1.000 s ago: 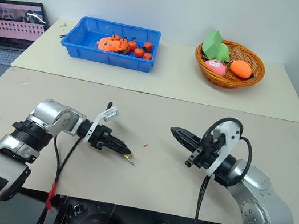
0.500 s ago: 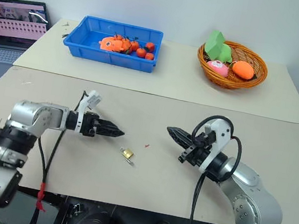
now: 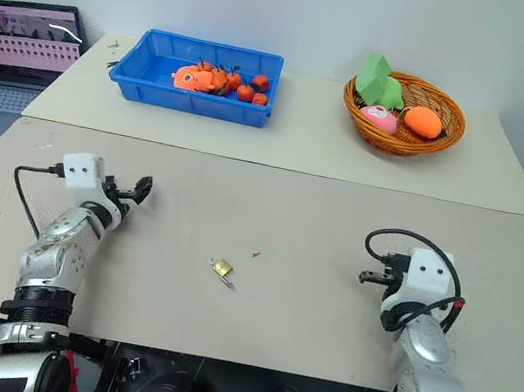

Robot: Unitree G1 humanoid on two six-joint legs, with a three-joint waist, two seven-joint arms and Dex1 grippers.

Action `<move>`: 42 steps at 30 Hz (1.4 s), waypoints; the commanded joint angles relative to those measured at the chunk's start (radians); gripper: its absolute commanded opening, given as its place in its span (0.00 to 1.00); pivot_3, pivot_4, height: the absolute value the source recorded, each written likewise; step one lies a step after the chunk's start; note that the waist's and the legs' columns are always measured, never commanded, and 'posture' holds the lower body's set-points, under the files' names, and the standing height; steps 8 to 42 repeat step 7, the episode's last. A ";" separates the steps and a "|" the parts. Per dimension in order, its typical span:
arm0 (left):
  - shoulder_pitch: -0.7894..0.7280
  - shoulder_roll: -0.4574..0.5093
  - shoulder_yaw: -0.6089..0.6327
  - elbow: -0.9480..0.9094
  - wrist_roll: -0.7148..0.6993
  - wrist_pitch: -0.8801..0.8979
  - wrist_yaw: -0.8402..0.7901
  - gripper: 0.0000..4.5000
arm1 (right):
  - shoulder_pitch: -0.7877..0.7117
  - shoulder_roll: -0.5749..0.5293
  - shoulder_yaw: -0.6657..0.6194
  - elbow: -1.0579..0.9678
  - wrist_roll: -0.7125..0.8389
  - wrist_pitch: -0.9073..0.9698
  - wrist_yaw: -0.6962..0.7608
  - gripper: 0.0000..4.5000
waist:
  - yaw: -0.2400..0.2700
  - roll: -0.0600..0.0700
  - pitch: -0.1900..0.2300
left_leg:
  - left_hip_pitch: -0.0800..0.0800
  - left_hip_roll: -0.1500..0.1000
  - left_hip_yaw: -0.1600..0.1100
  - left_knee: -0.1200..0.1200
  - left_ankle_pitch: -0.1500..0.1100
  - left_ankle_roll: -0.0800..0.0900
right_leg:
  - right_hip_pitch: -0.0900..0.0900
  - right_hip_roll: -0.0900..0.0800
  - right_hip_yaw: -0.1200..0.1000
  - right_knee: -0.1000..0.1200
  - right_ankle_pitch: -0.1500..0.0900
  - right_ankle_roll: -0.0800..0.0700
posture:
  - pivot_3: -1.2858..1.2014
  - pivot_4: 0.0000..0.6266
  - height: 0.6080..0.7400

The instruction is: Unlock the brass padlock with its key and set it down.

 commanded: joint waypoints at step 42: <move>-0.018 -0.014 0.007 0.089 0.009 -0.193 0.030 1.00 | -0.047 0.013 -0.027 0.133 -0.096 -0.190 -0.016 0.00 | -0.001 0.000 0.000 | 0.000 0.000 0.000 0.000 0.000 0.000 | 0.000 0.000 0.000 0.000 0.000 0.000 | 0.52 0.24 0.64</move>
